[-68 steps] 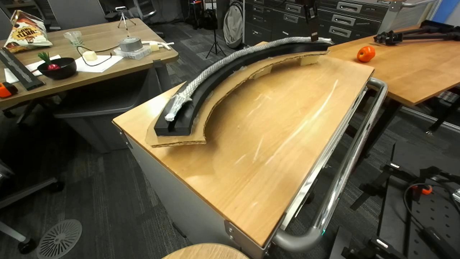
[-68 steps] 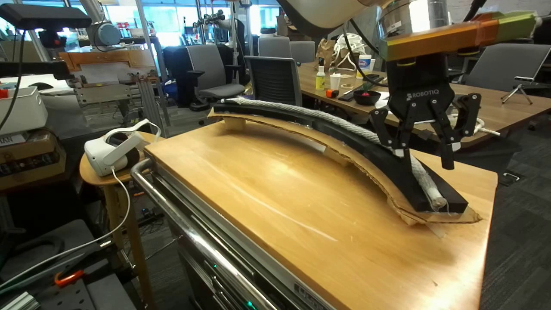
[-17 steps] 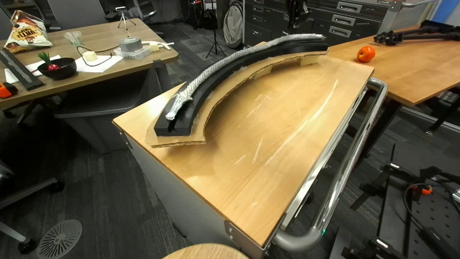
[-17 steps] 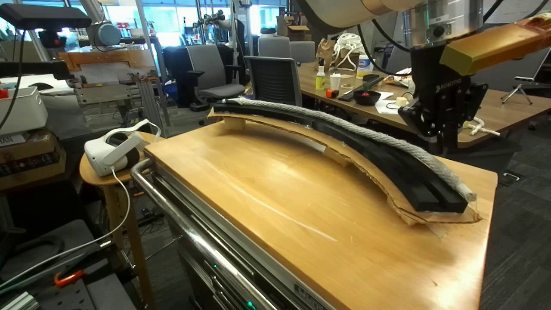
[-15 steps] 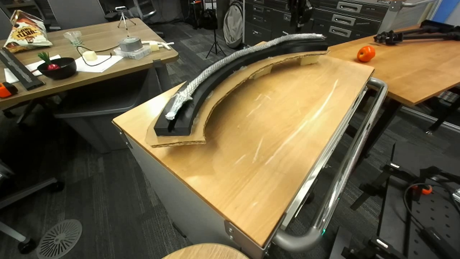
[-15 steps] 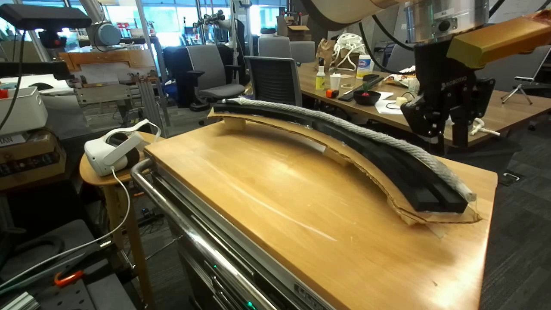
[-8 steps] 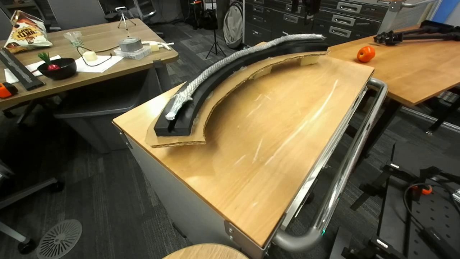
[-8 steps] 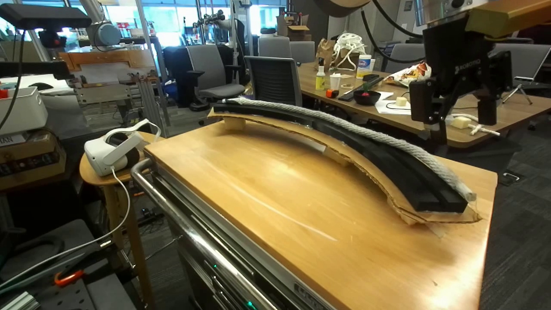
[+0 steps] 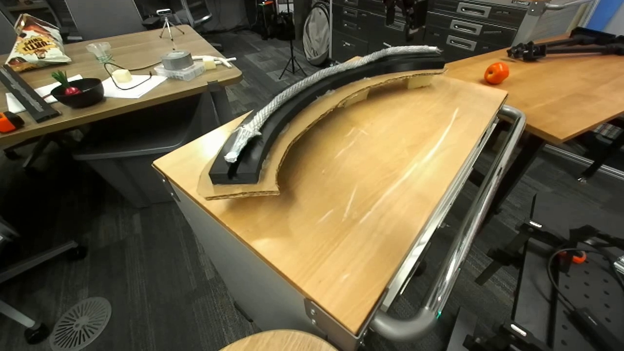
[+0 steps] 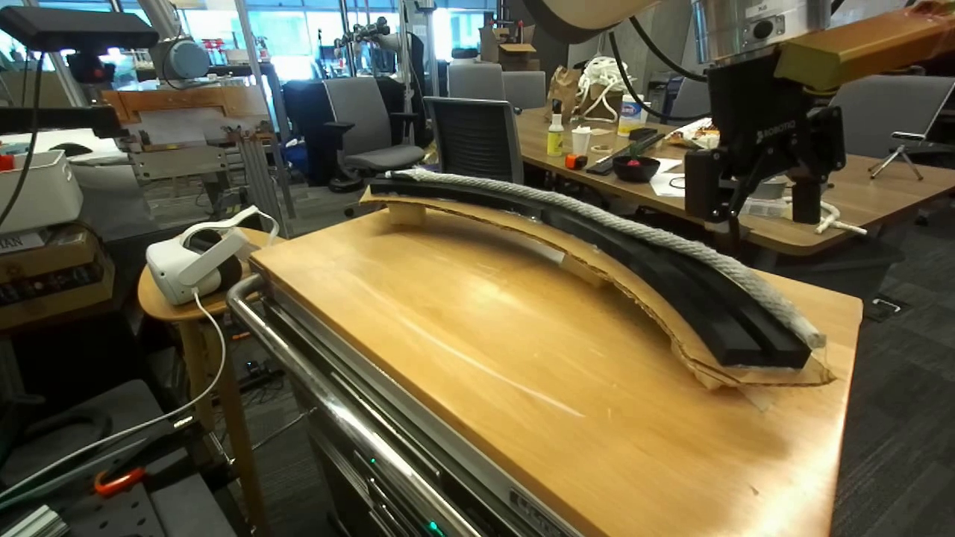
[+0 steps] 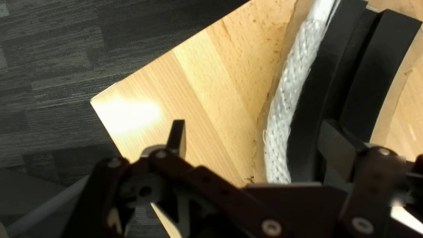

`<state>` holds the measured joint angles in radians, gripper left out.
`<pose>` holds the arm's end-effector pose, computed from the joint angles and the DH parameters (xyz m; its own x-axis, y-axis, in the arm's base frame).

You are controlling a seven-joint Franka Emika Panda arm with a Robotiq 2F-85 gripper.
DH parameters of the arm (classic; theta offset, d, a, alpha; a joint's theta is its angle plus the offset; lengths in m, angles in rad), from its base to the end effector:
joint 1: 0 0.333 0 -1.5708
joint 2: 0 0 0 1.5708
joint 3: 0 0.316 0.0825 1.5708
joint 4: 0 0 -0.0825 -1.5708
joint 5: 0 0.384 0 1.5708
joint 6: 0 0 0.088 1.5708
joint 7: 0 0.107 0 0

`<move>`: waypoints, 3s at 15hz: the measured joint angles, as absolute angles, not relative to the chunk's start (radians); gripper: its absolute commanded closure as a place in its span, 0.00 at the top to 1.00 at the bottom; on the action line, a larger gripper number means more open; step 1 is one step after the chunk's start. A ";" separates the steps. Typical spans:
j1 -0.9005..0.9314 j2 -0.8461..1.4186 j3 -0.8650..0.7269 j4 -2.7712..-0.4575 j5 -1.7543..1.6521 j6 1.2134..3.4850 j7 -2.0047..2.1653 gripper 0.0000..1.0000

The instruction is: Place the rope along the black object

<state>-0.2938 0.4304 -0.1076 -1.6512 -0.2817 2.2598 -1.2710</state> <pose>0.6340 -0.2674 0.3830 0.5124 0.8278 -0.2287 0.8549 -0.4664 0.2271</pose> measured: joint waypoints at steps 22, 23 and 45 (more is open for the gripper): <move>-0.292 0.473 -0.069 -1.629 -0.211 2.174 -1.403 0.31; -0.292 0.473 -0.069 -1.626 -0.211 2.167 -1.406 0.24; -0.282 0.456 -0.071 -1.612 -0.208 2.112 -1.397 0.03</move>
